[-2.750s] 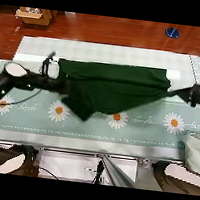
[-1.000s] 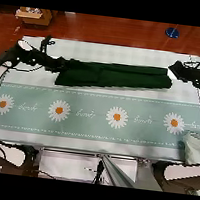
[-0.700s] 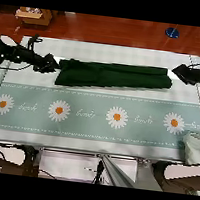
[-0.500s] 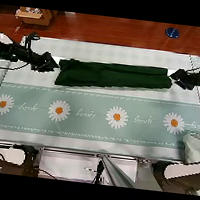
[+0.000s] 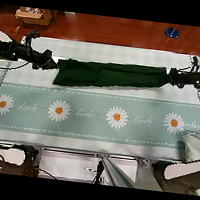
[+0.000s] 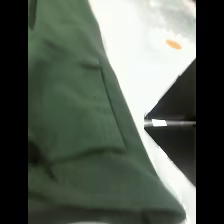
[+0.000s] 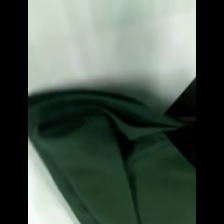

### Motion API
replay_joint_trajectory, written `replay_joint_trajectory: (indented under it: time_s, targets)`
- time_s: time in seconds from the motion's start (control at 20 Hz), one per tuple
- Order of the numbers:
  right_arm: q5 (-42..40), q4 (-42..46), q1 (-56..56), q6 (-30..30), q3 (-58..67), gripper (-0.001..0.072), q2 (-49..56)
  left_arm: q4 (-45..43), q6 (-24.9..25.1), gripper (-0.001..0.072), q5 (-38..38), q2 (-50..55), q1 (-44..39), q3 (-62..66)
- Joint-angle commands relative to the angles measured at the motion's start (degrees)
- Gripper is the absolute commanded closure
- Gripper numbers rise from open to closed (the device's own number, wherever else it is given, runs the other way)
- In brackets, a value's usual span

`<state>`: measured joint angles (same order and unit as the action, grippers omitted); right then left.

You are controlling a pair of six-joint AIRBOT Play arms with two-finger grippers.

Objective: Fold the shirts.

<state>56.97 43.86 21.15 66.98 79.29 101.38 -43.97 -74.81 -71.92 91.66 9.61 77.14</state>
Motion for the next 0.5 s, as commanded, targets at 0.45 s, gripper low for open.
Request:
replay_joint_trajectory:
  time_s: [0.45]
  targets:
    - [16.1, 6.3, -0.3, 0.1, 3.0, 0.0695, -32.1, 24.8, 2.1, 0.0666, 15.2, -1.0, -22.4, 0.0]
